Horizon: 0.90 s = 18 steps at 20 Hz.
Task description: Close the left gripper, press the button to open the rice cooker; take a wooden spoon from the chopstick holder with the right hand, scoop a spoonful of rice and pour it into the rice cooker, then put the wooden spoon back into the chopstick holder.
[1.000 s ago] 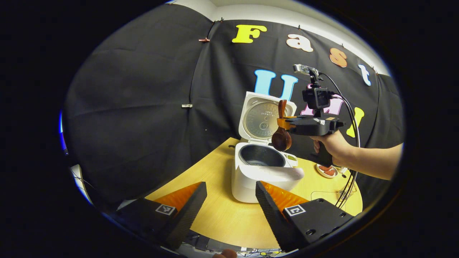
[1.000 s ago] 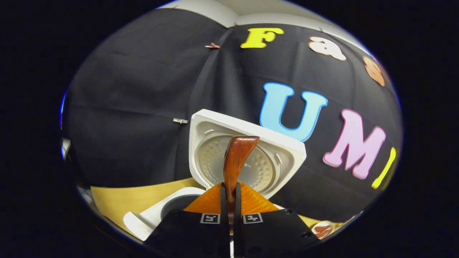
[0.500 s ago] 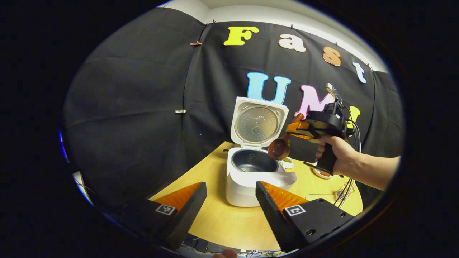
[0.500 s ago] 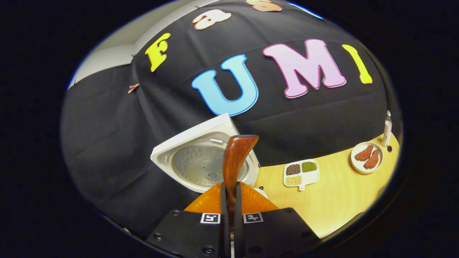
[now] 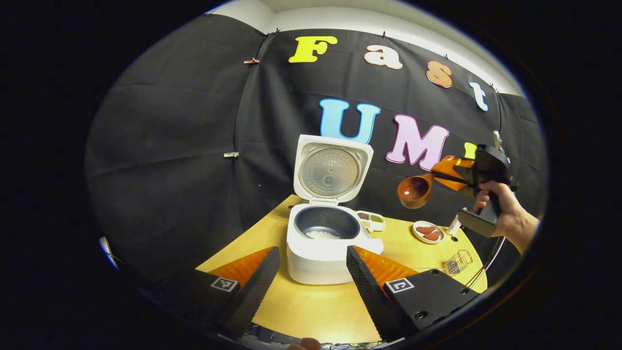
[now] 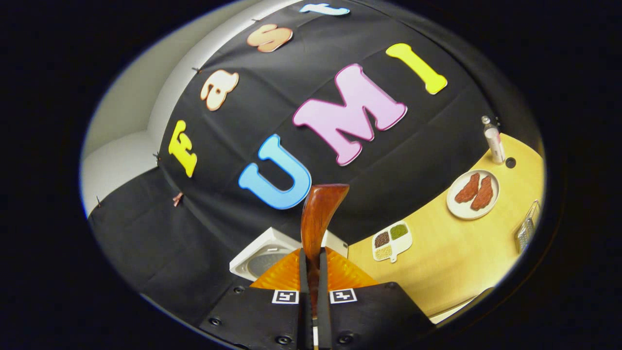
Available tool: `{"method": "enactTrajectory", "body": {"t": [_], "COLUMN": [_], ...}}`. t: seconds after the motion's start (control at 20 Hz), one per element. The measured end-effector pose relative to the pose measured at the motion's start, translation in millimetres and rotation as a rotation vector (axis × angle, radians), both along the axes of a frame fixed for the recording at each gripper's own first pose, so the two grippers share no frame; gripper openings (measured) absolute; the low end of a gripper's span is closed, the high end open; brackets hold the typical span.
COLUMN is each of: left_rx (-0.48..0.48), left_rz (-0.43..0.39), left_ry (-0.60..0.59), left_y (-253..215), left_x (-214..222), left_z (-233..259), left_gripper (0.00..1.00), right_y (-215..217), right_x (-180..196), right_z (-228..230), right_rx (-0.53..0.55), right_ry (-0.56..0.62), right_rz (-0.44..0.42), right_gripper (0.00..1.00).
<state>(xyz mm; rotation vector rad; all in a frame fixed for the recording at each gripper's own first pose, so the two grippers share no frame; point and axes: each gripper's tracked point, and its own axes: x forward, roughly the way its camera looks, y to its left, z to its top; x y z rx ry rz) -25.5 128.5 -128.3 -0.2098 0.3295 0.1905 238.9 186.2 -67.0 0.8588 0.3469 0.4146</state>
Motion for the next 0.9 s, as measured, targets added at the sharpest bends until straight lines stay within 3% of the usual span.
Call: {"method": "enactTrajectory", "body": {"t": [0.45,0.8,0.85,0.9], "left_rx": [0.033,0.071,0.08,0.083], "left_rz": [-0.034,0.037,0.042,0.045], "left_ry": [-0.028,0.002,0.003,0.005], "left_y": [-47.7,-87.9,-94.2,-100.4], "left_x": [37.0,42.2,42.1,43.0], "left_z": [19.2,11.0,10.2,9.4], "left_gripper": [0.94,0.95,0.95,0.95], "right_y": [-232.0,-314.8,-321.2,-326.5], "right_x": [11.1,8.9,9.7,8.9], "right_z": [-31.5,-129.5,-141.8,-155.8], "right_rx": [-0.193,-0.34,-0.35,-0.359], "right_ry": [-0.034,0.029,0.042,0.054], "right_rz": [-0.237,-0.255,-0.254,-0.259], "right_gripper": [0.08,0.08,0.13,0.08]}}
